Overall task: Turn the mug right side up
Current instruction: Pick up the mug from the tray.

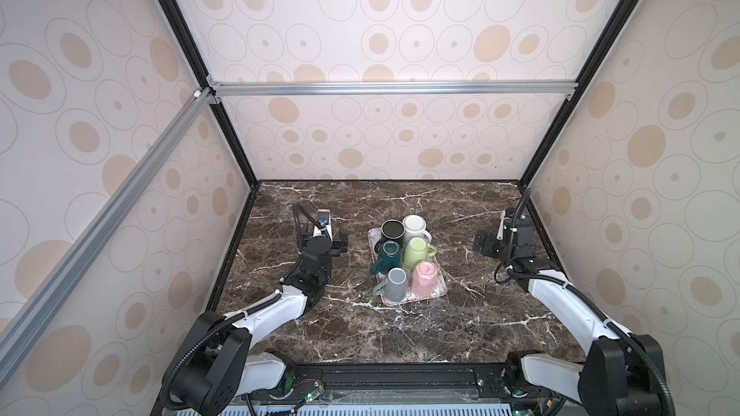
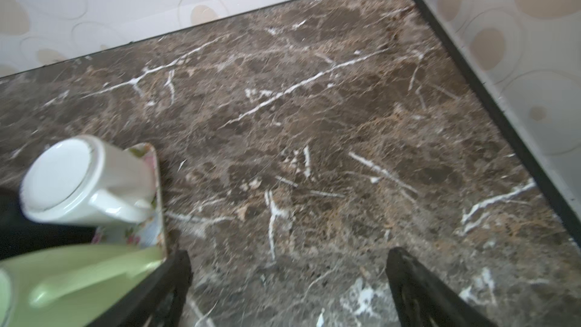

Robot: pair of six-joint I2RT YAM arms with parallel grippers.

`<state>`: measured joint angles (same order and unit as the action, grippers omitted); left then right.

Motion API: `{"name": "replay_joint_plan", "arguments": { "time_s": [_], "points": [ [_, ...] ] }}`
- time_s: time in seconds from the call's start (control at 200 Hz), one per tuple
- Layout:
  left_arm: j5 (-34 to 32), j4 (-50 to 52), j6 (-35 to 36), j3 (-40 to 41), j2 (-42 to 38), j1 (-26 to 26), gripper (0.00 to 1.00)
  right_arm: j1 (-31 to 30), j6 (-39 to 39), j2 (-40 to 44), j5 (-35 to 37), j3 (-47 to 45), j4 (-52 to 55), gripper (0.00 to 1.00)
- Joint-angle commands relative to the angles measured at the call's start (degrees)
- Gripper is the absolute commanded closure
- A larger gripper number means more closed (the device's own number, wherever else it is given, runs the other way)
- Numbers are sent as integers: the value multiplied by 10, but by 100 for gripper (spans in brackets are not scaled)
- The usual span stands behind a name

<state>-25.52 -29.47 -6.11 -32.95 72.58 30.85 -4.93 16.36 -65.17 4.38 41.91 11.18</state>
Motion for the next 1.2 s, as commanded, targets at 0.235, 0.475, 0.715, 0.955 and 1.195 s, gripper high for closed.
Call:
{"name": "replay_joint_plan", "arguments": {
  "time_s": [0.235,0.475,0.715,0.955,1.195],
  "points": [
    [129,189,-92,-16,-64,125,2,-3,21,115,-175,-24,137,0],
    [241,141,-83,23,-110,128,4,-4,35,140,-211,-22,165,0],
    [318,148,-58,40,-116,129,7,-4,36,157,-214,-29,170,0],
    [328,151,-53,59,-122,129,23,-4,41,159,-213,-35,173,0],
    [339,139,-55,61,-83,130,37,-3,46,157,-214,-39,177,0]
  ]
}}
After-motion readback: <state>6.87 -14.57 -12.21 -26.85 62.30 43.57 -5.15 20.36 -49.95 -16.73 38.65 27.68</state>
